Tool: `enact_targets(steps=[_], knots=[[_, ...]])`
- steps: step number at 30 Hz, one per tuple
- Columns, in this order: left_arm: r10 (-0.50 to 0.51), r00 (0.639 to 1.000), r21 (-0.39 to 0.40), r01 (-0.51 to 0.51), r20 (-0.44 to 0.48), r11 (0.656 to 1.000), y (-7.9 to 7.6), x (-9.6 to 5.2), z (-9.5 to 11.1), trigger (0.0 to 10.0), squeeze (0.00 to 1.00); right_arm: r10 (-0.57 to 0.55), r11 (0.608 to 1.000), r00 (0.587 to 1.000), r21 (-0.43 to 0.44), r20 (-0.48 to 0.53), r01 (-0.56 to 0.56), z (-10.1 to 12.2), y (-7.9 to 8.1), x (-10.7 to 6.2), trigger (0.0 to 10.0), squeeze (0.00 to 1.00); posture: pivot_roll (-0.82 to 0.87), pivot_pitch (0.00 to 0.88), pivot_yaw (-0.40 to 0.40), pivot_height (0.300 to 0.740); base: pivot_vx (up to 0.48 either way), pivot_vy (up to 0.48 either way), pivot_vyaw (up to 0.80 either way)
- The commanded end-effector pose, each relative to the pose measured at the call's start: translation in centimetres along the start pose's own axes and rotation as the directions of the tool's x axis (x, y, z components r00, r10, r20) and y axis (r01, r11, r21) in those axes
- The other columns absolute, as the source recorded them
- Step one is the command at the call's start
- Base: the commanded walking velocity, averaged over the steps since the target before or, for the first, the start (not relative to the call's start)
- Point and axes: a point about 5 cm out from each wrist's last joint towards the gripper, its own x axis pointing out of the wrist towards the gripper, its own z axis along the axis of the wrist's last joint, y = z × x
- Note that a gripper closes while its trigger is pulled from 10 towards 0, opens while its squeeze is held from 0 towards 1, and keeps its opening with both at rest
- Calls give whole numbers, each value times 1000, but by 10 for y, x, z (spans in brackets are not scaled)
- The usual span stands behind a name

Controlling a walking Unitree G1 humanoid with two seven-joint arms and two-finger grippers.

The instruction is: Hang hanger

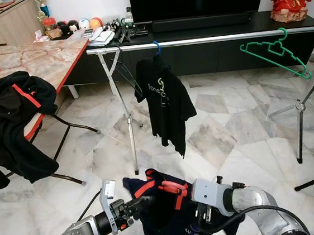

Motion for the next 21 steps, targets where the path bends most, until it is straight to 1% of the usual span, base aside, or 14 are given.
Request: enact_targets(steps=[1,2,3,4,5,6,8,9,11,13,15,17,20,21], knots=[[-8,999,63,11,-53,998,-2,-1,-1,10000,0,-38,999,998,29,44,37,4,-5,-3,0,0,8,25,39,740,0,0,0],[-19,996,89,26,-83,996,-3,-3,-2,10000,627,-45,999,998,24,47,44,5,-6,-2,0,0,7,18,40,740,0,0,0],[-20,996,94,28,-87,995,-3,-3,-2,10000,627,-47,999,998,23,48,46,5,-6,-2,0,0,7,18,40,740,0,0,0],[-7,993,132,23,-114,991,-3,-4,-2,10000,1000,-58,998,997,18,45,57,5,-8,-2,0,0,7,16,40,740,0,0,0],[-1,992,147,20,-125,989,-2,-5,-2,10000,1000,-61,998,997,16,44,61,5,-8,-1,0,0,7,16,40,740,0,0,0],[40,966,254,27,-255,967,-1,-11,-10,10000,1000,-74,997,997,0,37,74,4,-9,0,0,0,7,13,38,740,0,0,0],[59,945,308,45,-321,950,0,-14,-15,10000,1000,-79,997,996,-8,34,79,3,-9,0,0,0,8,10,37,740,0,0,0],[96,904,371,73,-417,926,1,-20,-21,10000,1000,-54,998,998,-12,44,55,3,-5,0,0,0,11,7,36,740,0,0,0],[154,844,446,109,-514,889,5,-30,-27,10000,1000,-43,999,998,-15,38,44,0,-3,-1,0,0,11,8,36,740,0,0,0],[231,820,506,81,-524,859,12,-34,-25,10000,1000,-38,999,999,-24,35,39,-3,-3,-2,0,0,14,17,33,740,0,0,0],[317,820,582,23,-476,813,19,-33,-18,10000,1000,9,999,998,-44,54,-7,-2,1,-3,0,0,16,31,29,740,0,0,0],[340,823,597,-1,-455,802,21,-32,-15,10000,1000,25,998,998,-50,59,-22,-2,2,-3,0,0,16,33,29,740,0,0,0],[405,848,660,-90,-342,746,25,-27,0,10000,1000,153,986,987,-76,51,-149,-7,15,-5,0,0,15,39,24,740,0,0,0],[401,870,678,-110,-288,726,23,-23,10,10000,1000,233,968,972,-104,17,-230,-15,23,-9,0,0,23,46,15,740,0,0,0]])
